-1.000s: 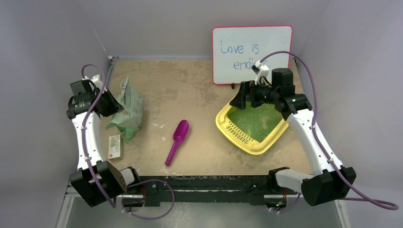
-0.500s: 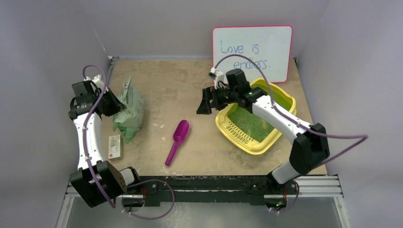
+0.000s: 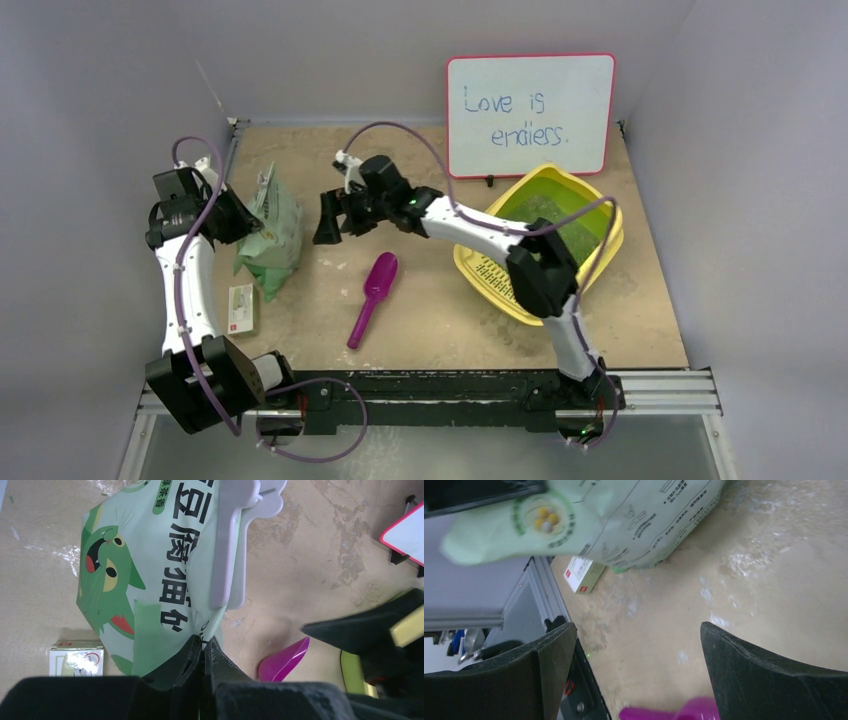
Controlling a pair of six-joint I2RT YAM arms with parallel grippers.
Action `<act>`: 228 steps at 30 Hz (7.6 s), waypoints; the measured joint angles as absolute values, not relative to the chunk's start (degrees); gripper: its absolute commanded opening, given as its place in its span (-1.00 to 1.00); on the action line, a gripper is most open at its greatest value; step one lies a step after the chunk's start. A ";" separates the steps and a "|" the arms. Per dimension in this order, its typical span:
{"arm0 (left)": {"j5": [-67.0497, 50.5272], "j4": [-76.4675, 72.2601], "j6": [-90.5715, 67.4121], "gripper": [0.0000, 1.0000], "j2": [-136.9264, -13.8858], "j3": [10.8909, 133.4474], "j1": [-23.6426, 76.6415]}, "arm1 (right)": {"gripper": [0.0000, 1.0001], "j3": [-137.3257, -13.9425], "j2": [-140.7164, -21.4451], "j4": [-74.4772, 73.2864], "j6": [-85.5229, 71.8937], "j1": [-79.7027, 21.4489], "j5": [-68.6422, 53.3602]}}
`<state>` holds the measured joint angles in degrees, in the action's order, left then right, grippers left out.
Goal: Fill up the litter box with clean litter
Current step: Move the cat litter bag to the center of the board.
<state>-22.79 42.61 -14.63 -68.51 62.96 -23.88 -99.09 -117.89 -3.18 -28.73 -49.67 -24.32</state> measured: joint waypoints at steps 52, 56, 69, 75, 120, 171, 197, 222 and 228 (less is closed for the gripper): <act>-9.34 48.34 -12.27 -1.00 -75.77 69.63 -3.46 | 0.74 -95.70 -115.72 -6.31 -30.59 -47.55 -19.66; -9.15 47.57 -12.45 -1.00 -79.85 73.47 3.64 | 0.79 -88.36 -102.61 -5.50 -28.86 -41.36 -14.39; -5.17 47.88 -12.12 -1.00 -93.73 89.17 28.23 | 0.90 -70.52 -80.73 -9.67 -24.99 -32.10 0.12; -4.51 46.81 -11.33 -1.00 -95.90 90.61 33.89 | 0.93 -64.90 -74.00 -11.29 -24.99 -25.93 2.55; 4.89 47.44 -7.77 -1.00 -72.31 72.51 33.12 | 0.95 -120.40 -143.04 18.83 17.65 -27.66 -81.93; 1.69 50.41 -4.75 -1.00 -75.29 76.34 27.11 | -1.00 -92.07 -135.74 87.55 -66.87 -23.79 -90.04; -13.28 43.68 -3.86 -1.00 -76.49 75.09 27.46 | 0.98 -127.07 -147.41 88.05 -71.35 -15.86 -89.78; -14.57 41.69 -4.16 -1.00 -77.89 75.31 27.90 | 0.97 -100.75 -101.38 68.66 -55.20 -7.44 -89.89; -14.15 41.82 -3.79 -1.00 -77.93 75.44 27.90 | 0.98 -107.00 -111.72 32.03 -41.25 5.67 -75.24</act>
<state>-14.15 41.82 -3.79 -77.93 75.44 27.90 -107.00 -111.72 32.03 -41.25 5.67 -75.24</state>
